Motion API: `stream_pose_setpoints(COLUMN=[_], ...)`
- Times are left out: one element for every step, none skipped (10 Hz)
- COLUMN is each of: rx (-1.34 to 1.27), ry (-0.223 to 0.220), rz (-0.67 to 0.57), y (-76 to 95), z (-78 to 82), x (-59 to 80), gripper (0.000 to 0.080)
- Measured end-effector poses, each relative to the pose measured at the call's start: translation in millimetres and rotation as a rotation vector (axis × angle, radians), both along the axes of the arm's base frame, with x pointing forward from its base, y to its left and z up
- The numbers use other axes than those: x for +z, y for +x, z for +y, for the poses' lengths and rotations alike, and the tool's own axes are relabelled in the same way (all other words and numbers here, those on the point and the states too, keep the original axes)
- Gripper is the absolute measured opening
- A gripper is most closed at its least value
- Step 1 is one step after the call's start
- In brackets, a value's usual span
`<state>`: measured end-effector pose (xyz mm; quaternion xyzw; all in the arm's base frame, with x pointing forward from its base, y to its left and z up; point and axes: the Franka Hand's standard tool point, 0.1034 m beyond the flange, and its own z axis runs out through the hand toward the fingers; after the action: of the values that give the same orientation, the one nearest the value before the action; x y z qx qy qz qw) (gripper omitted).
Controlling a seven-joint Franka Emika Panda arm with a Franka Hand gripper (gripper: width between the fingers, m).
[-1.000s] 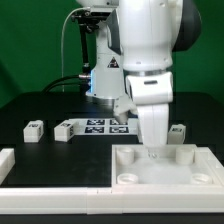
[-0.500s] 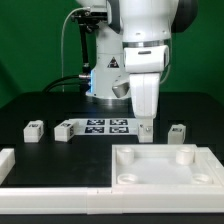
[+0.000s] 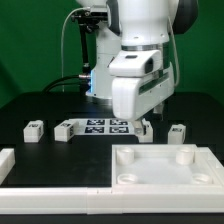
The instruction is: Assemble one leg
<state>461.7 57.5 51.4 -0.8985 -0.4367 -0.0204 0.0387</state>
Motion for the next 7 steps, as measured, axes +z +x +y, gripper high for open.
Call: stream_pose_setpoints(rx=[-0.111, -0.313, -0.486, -0.649, -0.855, -0.95, -1.122], ry=[0.007, 0.022, 0.036, 0.045, 0.057, 0.063, 0.077], rz=[-0.006, -0.018, -0.017, 0.002, 0.033, 0.049, 0.067], y=[-1.5, -4.8, -9.4, -15.3, -19.9, -23.5, -25.5], z=[-0.5, 0.2, 1.8, 8.1, 16.4, 22.3, 28.2], x=[-0.1, 0.3, -0.3, -2.5, -4.0, -5.7, -6.4], gripper=[0.0649, 0.0649, 0.0649, 0.0649, 0.0649, 0.0649, 0.0649])
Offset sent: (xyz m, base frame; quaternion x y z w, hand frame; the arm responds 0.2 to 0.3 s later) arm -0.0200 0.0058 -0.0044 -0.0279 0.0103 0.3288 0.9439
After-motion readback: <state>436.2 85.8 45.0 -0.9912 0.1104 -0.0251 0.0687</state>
